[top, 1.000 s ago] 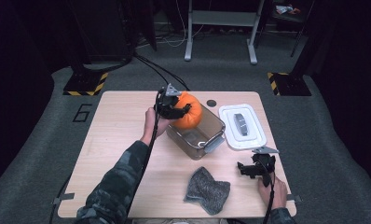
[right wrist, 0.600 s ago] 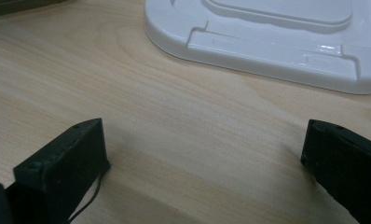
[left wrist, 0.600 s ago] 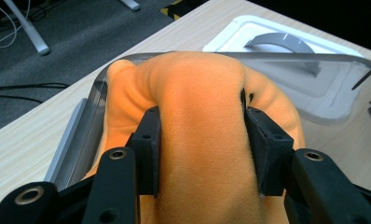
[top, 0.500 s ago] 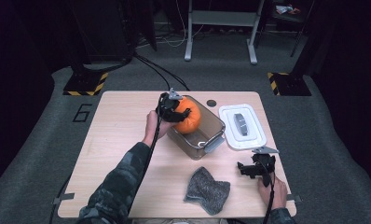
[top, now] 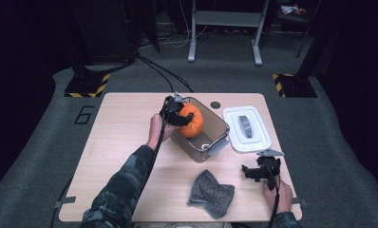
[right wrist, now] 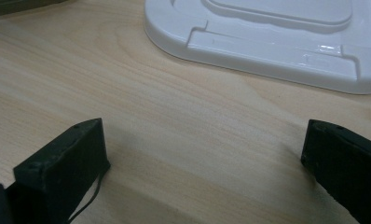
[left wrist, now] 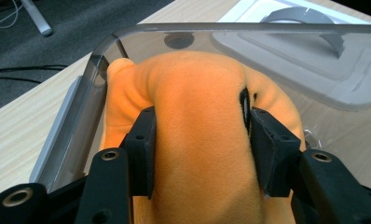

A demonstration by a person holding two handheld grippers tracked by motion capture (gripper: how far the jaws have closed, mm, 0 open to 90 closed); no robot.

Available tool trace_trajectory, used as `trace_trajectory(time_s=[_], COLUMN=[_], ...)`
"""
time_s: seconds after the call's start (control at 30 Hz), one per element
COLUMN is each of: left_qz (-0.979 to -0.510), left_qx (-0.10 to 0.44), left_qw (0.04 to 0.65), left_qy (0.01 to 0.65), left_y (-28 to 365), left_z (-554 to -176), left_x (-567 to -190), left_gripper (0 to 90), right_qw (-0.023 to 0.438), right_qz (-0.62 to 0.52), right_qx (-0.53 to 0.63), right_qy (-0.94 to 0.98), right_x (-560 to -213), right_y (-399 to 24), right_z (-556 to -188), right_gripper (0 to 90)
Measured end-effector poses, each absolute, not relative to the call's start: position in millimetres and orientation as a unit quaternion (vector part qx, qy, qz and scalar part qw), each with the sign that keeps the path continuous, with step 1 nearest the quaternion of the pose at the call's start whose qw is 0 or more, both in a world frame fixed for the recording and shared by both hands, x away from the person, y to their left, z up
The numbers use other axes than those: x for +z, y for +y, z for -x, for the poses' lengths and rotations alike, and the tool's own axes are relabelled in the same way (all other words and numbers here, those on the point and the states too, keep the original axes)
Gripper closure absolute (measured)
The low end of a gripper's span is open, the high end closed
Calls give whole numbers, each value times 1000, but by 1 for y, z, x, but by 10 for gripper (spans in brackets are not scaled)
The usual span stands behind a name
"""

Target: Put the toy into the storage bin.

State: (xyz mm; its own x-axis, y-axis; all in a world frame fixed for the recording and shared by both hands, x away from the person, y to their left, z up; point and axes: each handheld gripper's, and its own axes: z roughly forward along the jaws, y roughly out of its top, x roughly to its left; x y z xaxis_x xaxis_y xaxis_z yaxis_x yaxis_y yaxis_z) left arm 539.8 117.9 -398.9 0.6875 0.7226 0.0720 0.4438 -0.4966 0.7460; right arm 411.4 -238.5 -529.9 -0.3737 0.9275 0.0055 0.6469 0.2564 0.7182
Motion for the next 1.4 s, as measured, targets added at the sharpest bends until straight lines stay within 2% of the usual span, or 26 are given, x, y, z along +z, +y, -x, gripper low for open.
trace_trajectory(time_s=[0.1,0.57,0.73,0.97,1.4], left_qz=[-845,-862,-864,-850,-827], left_qx=[191,159,158,167,198], left_qw=[360,321,321,353,390], left_qy=[348,358,354,352,354], left_y=[117,110,110,119,148], left_z=[-540,-547,-545,-539,-514], left_x=[-400,-414,-411,-397,-368], left_gripper=[462,246,223,161,135], right_qw=[216,216,216,216,216], right_qz=[-516,-516,-516,-516,-516], right_qx=[325,325,325,325,325], right_qy=[762,762,762,762,762], right_x=[-530,-530,-530,-530,-530], right_y=[-238,-238,-238,-238,-238], right_z=[-411,-411,-411,-411,-411], right_gripper=[0,0,0,0,0])
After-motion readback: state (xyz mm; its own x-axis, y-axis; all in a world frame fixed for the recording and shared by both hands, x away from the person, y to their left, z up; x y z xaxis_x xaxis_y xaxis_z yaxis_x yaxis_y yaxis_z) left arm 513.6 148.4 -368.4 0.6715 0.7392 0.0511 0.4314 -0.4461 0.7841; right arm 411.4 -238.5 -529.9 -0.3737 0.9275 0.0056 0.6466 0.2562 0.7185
